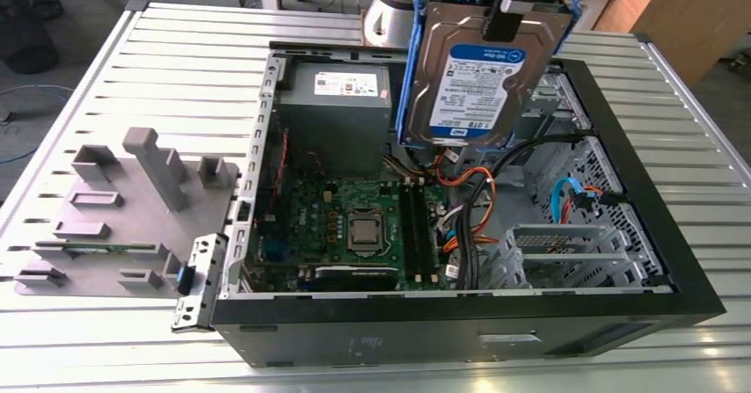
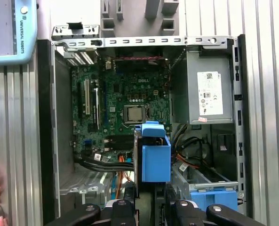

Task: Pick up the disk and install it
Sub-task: 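Pick up the disk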

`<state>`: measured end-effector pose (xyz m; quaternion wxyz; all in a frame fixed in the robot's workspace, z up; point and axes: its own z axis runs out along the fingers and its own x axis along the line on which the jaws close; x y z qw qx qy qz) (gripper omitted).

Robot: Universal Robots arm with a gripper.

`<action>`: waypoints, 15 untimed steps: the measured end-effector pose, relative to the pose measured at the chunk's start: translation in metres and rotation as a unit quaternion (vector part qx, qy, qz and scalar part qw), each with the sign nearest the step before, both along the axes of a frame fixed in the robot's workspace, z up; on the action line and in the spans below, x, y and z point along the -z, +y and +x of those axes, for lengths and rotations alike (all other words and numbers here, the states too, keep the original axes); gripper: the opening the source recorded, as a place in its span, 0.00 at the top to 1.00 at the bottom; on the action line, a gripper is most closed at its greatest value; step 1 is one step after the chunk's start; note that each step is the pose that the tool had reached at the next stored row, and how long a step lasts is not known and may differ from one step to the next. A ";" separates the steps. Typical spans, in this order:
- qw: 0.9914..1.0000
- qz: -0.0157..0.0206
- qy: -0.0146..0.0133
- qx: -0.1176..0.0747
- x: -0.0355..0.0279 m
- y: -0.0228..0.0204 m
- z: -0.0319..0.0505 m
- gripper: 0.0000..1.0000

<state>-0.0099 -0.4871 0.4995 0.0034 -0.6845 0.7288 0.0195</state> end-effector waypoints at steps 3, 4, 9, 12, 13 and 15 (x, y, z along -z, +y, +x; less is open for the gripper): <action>1.000 0.000 0.000 0.000 0.0001 -0.0085 0.0000 0.65; 1.000 0.000 0.000 0.000 0.0000 -0.0113 0.0000 0.65; 1.000 0.000 0.000 0.000 0.0001 -0.0222 0.0000 0.65; 1.000 0.000 0.000 0.000 0.0001 -0.0286 0.0000 0.65; 1.000 0.000 0.000 0.000 0.0001 -0.0308 0.0000 0.65; 1.000 0.000 0.000 0.000 0.0001 -0.0355 0.0000 0.65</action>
